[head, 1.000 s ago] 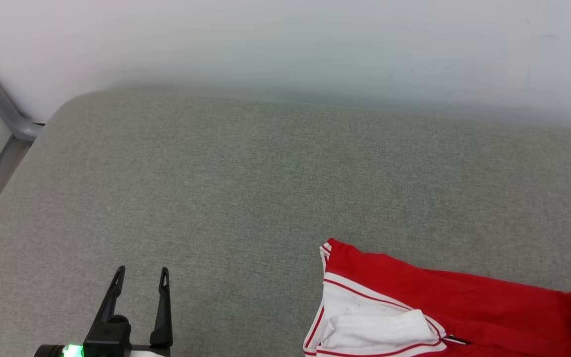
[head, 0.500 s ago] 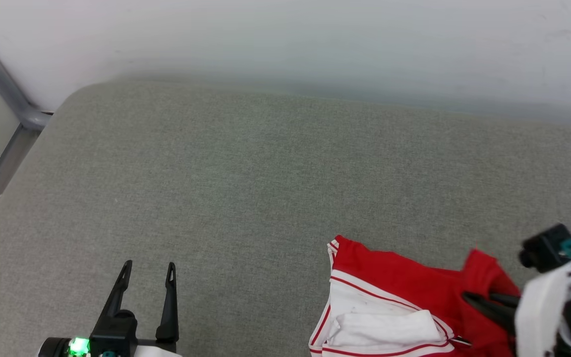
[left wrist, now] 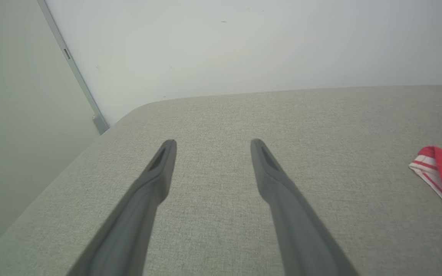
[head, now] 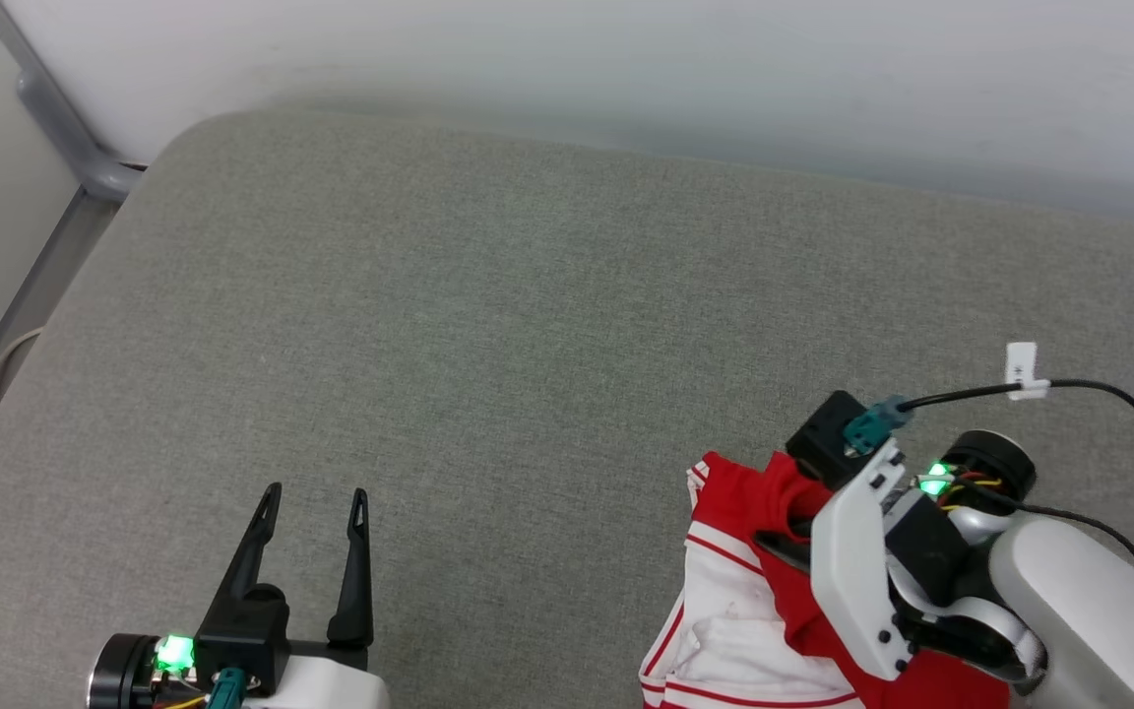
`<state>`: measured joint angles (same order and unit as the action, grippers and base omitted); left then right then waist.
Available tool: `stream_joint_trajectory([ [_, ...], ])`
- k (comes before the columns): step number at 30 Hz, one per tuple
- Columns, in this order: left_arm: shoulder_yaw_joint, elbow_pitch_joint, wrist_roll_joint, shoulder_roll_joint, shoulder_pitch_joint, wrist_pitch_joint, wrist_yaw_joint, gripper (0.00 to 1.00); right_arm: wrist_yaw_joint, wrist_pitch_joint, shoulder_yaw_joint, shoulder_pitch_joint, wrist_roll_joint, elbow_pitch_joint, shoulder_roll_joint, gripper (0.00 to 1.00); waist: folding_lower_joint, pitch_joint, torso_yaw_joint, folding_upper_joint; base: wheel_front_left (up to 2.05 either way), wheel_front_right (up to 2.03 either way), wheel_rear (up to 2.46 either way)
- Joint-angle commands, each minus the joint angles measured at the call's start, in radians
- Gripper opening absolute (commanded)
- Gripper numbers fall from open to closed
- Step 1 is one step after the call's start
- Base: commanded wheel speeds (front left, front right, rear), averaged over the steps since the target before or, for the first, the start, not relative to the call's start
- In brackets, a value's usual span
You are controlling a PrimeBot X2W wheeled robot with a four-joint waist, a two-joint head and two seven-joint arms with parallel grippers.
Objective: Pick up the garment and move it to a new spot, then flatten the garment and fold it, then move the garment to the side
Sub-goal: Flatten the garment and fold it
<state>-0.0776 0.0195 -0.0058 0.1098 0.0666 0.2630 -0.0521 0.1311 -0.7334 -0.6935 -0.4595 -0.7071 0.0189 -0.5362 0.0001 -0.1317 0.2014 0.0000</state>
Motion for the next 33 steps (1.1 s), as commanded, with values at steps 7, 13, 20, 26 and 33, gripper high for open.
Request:
stream_joint_trajectory([
  [7, -0.007, 0.001, -0.001, -0.010, -0.035, 0.002, 0.002, 1.00, -0.001, 0.043, -0.210, -0.156, 0.021, -0.207, 0.058, 0.00, -0.0001, -0.034, 0.031, 0.0000, 0.00, 0.00, 0.00],
  [13, -0.011, 0.004, -0.002, -0.015, -0.039, 0.002, -0.007, 1.00, -0.001, 0.056, -0.355, -0.193, -0.013, -0.359, 0.077, 0.00, -0.0001, -0.048, 0.036, 0.0000, 0.00, 0.00, 0.00],
  [20, -0.009, 0.010, -0.002, -0.013, -0.025, 0.002, -0.006, 1.00, -0.001, 0.180, -0.367, -0.224, -0.095, -0.368, 0.088, 1.00, -0.0001, -0.024, 0.012, 0.0000, 0.00, 0.00, 0.00],
  [26, -0.004, 0.012, 0.000, -0.004, 0.004, 0.002, -0.006, 1.00, -0.001, 0.297, -0.314, -0.183, -0.118, -0.264, 0.007, 1.00, -0.0001, 0.029, -0.029, 0.0000, 0.00, 0.00, 0.00],
  [33, 0.001, 0.008, 0.002, 0.005, 0.032, 0.002, -0.012, 1.00, -0.001, 0.495, -0.107, -0.079, -0.047, -0.195, -0.073, 1.00, -0.0001, 0.070, -0.091, 0.0000, 0.00, 0.00, 0.00],
])
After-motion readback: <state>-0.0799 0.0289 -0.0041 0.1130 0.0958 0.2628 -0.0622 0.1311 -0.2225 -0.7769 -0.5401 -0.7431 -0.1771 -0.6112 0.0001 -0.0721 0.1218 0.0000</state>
